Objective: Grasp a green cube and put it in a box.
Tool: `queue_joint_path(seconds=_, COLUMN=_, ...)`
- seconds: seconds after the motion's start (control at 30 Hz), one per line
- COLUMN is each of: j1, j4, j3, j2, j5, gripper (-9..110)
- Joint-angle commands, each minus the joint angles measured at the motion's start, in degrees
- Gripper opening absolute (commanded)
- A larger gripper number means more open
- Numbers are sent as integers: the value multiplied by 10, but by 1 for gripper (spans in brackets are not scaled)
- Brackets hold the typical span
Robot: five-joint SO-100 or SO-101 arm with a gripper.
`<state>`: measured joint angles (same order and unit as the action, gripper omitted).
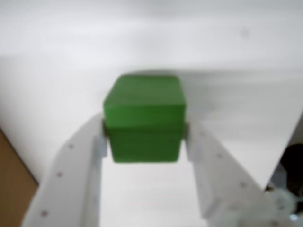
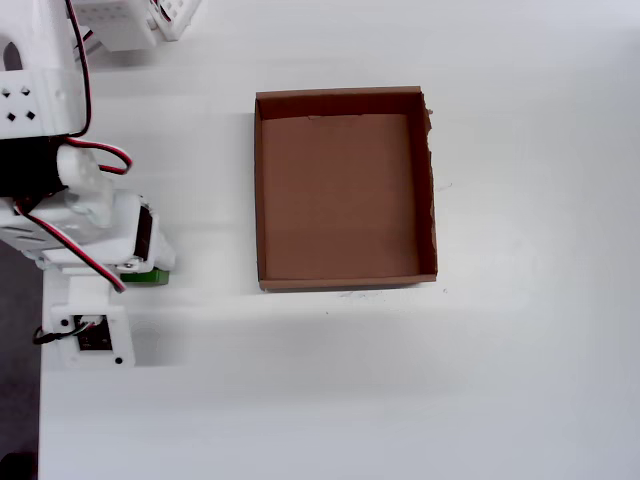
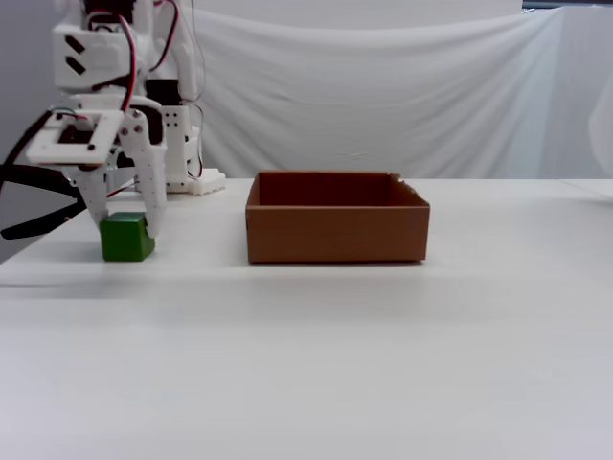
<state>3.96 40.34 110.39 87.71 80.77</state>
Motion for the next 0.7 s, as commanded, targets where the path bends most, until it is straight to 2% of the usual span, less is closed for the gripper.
queue_joint_path(seconds=0.0, j1=-8, j4=11, j3=-18, j2=18, j5=-5, gripper=16)
queue_joint_path(seconds=0.3, j1=-34, j4=131, j3=-94, j2=76, j5=-36, gripper=16)
queue_joint_path(seconds=0.47, j1=-44, j4=147, j3=-83, j2=108, j5=-47, gripper=16)
queue_joint_path(seconds=0.67, j1=-33, j4=104, j3=-34, j2=120, j5=-48, gripper=17)
